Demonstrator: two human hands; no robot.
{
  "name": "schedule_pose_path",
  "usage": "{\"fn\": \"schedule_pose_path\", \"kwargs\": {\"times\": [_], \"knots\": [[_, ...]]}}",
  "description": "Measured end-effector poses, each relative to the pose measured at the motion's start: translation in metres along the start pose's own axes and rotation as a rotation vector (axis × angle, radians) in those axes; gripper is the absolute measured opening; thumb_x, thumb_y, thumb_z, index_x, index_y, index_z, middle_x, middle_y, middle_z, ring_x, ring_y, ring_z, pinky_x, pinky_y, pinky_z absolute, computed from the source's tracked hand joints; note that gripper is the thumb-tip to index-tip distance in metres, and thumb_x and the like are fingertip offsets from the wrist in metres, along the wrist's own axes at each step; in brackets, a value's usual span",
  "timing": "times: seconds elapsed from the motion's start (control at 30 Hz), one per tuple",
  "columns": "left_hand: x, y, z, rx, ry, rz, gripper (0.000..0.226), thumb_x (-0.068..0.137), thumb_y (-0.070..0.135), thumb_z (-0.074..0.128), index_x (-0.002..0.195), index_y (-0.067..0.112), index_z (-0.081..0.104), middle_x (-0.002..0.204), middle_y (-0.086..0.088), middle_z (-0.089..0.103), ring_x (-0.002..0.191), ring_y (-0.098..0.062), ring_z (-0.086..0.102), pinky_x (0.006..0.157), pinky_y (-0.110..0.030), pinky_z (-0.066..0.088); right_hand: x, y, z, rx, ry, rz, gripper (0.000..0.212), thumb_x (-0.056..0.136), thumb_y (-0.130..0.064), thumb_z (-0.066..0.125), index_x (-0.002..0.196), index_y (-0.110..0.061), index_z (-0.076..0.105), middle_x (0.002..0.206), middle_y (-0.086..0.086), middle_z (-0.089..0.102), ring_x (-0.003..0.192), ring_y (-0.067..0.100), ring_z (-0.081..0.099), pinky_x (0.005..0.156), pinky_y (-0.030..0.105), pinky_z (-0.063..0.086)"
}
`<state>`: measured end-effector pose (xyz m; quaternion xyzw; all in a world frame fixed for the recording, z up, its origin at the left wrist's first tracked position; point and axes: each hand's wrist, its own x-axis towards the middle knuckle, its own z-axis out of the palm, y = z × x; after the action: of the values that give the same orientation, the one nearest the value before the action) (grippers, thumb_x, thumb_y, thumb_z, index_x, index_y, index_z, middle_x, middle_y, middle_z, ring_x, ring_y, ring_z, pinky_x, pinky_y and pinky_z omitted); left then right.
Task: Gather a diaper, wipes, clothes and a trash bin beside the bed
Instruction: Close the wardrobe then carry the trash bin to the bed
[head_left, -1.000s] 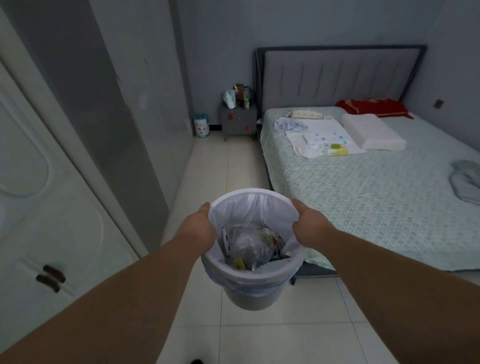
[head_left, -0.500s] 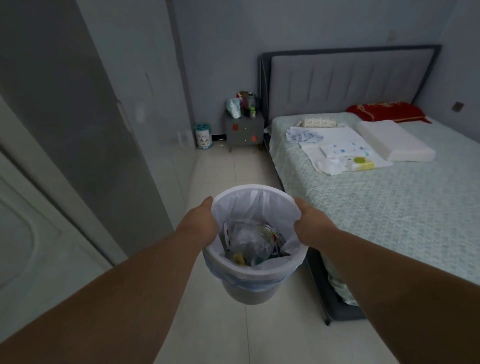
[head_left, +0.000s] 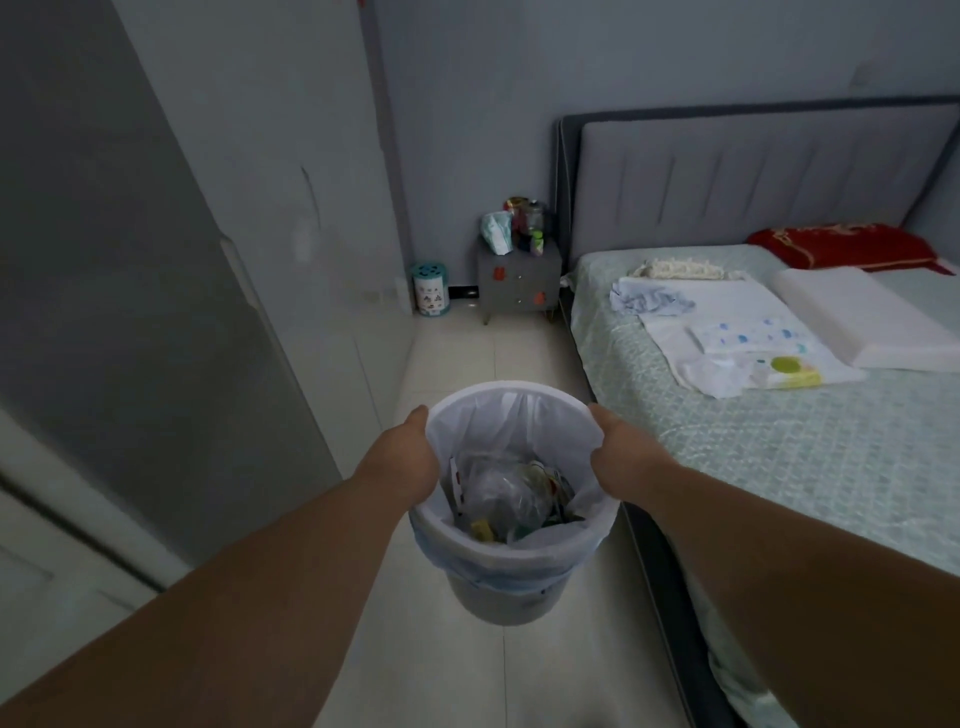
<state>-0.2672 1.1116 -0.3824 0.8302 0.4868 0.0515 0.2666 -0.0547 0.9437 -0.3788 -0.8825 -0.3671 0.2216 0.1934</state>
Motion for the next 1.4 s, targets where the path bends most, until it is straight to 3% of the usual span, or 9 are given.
{"fn": "schedule_pose_path", "kwargs": {"times": [0.2,0.37,0.6,1.1,1.4], "knots": [[0.105,0.059,0.023,-0.004,-0.011,-0.033,0.063,0.095,0.011,0.047,0.153,0.029,0.030,0.134,-0.016,0.057,0.117,-0.035,0.058,0.099,-0.045,0.048,0.111,0.022,-0.046,-0.059,-0.027,0.007,0.074,0.097,-0.007,0.046,0.161,-0.023,0.012,0.147,0.020,0.048,0.130,0.037,0.051,0.107,0.041,0.043],[0.185,0.102,0.043,0.005,-0.031,-0.077,0.074,0.093,0.009,0.047,0.157,0.032,0.019,0.147,-0.017,0.048,0.129,-0.035,0.051,0.104,-0.040,0.042,0.189,0.041,-0.082,-0.076,-0.031,0.030,0.074,0.097,-0.007,0.048,0.160,-0.023,0.013,0.147,0.021,0.048,0.130,0.036,0.051,0.106,0.036,0.042],[0.294,0.133,0.054,0.022,-0.075,-0.032,0.073,0.094,0.010,0.047,0.158,0.031,0.018,0.148,-0.016,0.046,0.130,-0.035,0.050,0.107,-0.041,0.040,0.284,0.051,-0.104,-0.010,-0.015,0.096,0.073,0.096,-0.009,0.047,0.160,-0.023,0.016,0.149,0.019,0.047,0.132,0.035,0.049,0.105,0.034,0.041],[0.570,0.151,-0.008,0.092,-0.128,0.200,0.068,0.096,0.017,0.050,0.156,0.027,0.022,0.143,-0.017,0.051,0.127,-0.036,0.051,0.104,-0.044,0.043,0.503,-0.031,-0.119,0.039,0.118,0.248,0.075,0.093,-0.014,0.050,0.159,-0.028,0.018,0.144,0.018,0.052,0.129,0.034,0.052,0.104,0.035,0.044],[0.658,0.168,0.002,0.066,-0.144,0.230,0.075,0.090,0.012,0.054,0.156,0.027,0.021,0.141,-0.019,0.053,0.125,-0.037,0.053,0.100,-0.041,0.045,0.586,-0.032,-0.133,0.074,0.121,0.293,0.076,0.092,-0.012,0.048,0.159,-0.033,0.019,0.141,0.017,0.054,0.123,0.032,0.056,0.101,0.036,0.048]]}}
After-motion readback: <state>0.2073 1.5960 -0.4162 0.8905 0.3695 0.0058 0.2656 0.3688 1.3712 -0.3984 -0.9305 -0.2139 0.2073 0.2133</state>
